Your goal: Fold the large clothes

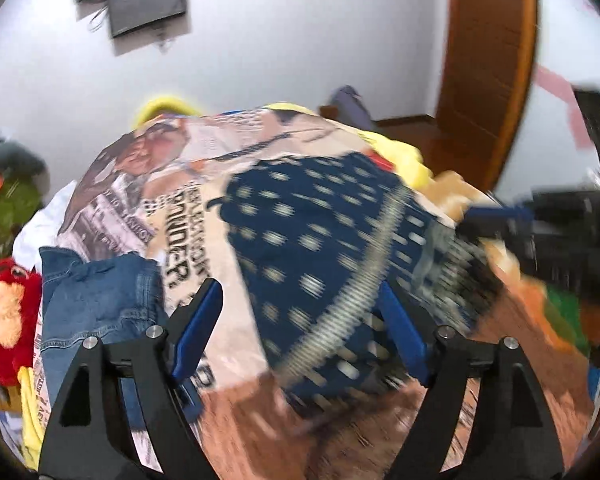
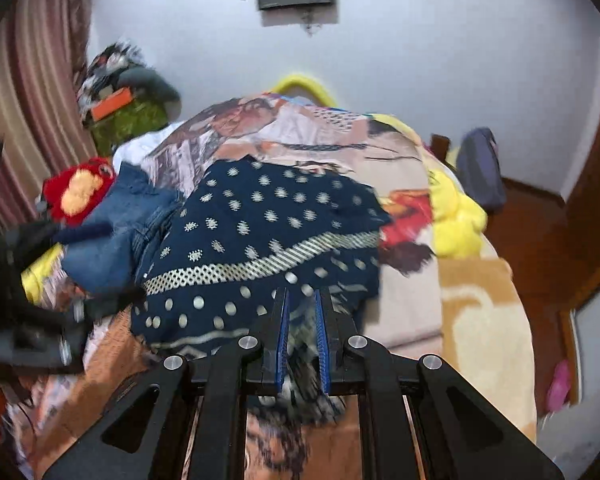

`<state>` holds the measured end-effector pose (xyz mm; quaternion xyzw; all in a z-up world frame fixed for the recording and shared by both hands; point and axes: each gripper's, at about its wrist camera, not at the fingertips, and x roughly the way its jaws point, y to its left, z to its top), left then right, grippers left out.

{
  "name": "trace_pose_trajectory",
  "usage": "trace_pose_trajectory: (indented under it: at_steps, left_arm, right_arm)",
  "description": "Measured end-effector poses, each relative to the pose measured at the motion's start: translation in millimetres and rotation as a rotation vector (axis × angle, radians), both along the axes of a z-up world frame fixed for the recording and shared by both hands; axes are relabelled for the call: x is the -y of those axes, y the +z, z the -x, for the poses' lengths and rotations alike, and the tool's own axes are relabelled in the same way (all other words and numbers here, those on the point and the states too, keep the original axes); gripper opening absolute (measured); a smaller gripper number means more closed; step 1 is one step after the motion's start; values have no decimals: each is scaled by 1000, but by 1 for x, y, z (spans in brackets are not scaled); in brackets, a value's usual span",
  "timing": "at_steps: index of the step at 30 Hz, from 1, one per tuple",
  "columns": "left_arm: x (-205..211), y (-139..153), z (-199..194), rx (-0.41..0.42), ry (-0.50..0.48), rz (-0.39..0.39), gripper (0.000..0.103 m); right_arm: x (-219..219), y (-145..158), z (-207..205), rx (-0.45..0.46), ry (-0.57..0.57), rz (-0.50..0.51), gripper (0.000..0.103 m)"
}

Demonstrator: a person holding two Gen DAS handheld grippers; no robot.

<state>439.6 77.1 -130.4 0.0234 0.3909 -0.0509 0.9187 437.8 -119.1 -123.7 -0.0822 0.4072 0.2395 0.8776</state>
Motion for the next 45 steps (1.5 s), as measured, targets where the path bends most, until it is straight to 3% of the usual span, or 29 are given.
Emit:
trace_pose_trajectory:
  at_steps: [3,6,8,12,16,21,22,23,24,25,28,31,36,41,45]
  left_arm:
    - [-10,-22,-26,-57,30,28,80]
    - [-22,-43,-35,-91,16,105,92]
    - [-25,-55,-39,-112,19,149,92]
    - [-25,-63,-35,-113,23,133,92]
    - [-17,-61,-32,-109,15,69,92]
    - [-19,-63,-31,-118,21,51,92]
    - [-20,-64,-31,-125,21,57,92]
    - [-22,-64,-31,-128,25,60,92]
    - [-24,-64,-29,-130,36,63,92]
    - [-26,-63,-27,-133,42,72,92]
    - [-31,-58,-16,-128,50,101,92]
    - [-34,-48,-3,-119,42,73,92]
    - [-42,-36,-3,-109,61,59,92]
    - [-50,-35,-23,-126,58,172,92]
    - [-52,-48,-50,-192,40,288,92]
  right_arm:
    - [-18,-27,-19,-48,13,42,8]
    - [-25,-66,-40,-114,-12,117,8]
    - [-22,-85,-46,-124,-9,118,8]
    - [-12,-92,-40,-63,8,117,8]
    - [-7,-95,-33,-25,24,148,8]
    - [5,-97,-30,-18,-19,186,8]
    - [10,-100,-31,-13,-56,227,14]
    - [16,-104,-34,-15,-79,258,33]
    - [25,-105,-36,-4,-126,277,85]
    - [37,-106,-37,17,-185,302,102]
    - [71,-102,-36,-44,-189,207,102]
    - [90,-83,-28,-26,-185,127,102]
    - [83,-52,-28,-16,-118,-4,103]
    - [53,-47,-46,-113,-64,-158,103]
    - [28,-67,-67,-237,-32,-217,103]
